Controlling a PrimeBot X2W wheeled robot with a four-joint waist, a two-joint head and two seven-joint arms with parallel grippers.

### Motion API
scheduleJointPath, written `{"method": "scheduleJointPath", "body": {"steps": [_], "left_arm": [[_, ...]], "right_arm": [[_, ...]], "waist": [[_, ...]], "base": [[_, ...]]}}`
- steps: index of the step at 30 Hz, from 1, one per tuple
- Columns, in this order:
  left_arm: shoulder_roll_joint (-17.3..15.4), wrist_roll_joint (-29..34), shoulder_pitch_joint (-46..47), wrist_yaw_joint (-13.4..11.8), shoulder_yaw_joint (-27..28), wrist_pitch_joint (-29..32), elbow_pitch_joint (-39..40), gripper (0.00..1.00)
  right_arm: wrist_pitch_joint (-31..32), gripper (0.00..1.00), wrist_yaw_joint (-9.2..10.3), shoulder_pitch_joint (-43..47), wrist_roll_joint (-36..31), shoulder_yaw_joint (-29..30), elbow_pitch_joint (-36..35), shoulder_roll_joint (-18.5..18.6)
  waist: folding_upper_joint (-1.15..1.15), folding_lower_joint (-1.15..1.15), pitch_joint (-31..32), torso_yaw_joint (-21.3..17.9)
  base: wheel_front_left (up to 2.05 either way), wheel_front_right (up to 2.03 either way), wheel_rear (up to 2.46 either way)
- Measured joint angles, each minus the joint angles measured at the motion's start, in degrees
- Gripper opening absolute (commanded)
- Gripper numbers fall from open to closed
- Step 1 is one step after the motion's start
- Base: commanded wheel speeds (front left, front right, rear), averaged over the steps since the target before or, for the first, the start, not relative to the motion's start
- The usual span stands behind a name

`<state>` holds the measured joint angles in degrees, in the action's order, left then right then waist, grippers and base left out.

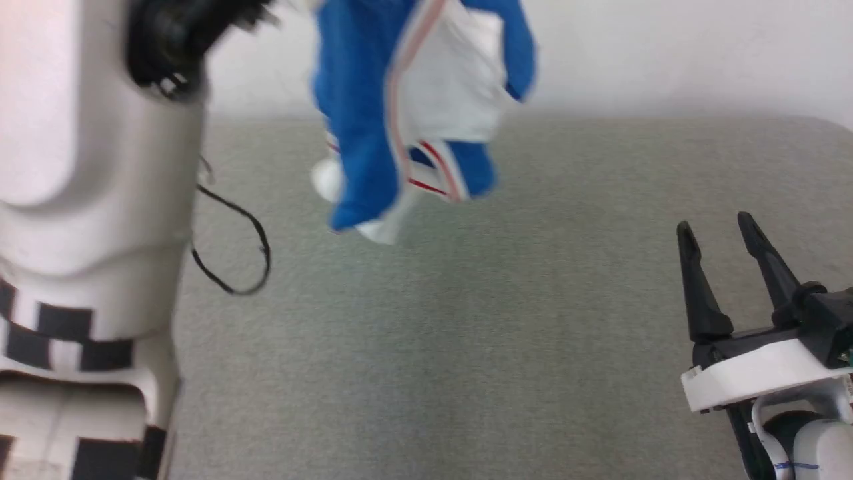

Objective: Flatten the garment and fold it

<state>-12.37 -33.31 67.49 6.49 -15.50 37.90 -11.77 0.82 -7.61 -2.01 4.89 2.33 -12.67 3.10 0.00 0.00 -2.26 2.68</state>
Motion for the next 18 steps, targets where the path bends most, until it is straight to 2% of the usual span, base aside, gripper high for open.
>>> {"method": "scheduleJointPath", "body": {"steps": [6, 10, 14, 16, 18], "left_arm": [[3.8, -0.1, -5.6, -1.9, -2.9, -0.4, 2.6, 0.00], [7.2, -1.3, -11.4, -3.2, -5.2, -3.8, 2.9, 0.00], [8.2, 0.0, -17.6, -4.6, -8.8, -9.0, 1.1, 0.00], [8.2, 3.3, -20.5, -4.8, -11.5, -11.3, -1.4, 0.00], [8.3, 5.4, -23.3, -6.1, -13.1, -13.7, -5.2, 0.00]], "right_arm": [[0.0, 1.00, 0.00, 0.0, 0.2, 1.3, -0.3, 0.0], [-0.1, 1.00, 0.00, -0.1, 0.3, 1.4, -0.4, 0.0], [-0.4, 1.00, 0.00, -1.3, 1.0, 0.6, 0.0, 0.0], [-0.4, 1.00, 0.00, -1.8, 1.2, 0.2, 0.2, 0.0], [-0.4, 1.00, 0.00, -2.3, 1.4, -0.4, 0.6, 0.0]], "waist": [[0.00, 0.00, -0.4, -2.9], [0.00, 0.01, -2.1, -3.7], [0.00, 0.01, -3.7, -4.9], [0.00, 0.01, -4.5, -5.5], [0.00, 0.01, -5.3, -6.0]], "base": [[0.00, 0.00, 0.00], [0.00, 0.00, 0.00], [0.00, 0.00, 0.00], [0.00, 0.00, 0.00], [0.00, 0.00, 0.00]]}}
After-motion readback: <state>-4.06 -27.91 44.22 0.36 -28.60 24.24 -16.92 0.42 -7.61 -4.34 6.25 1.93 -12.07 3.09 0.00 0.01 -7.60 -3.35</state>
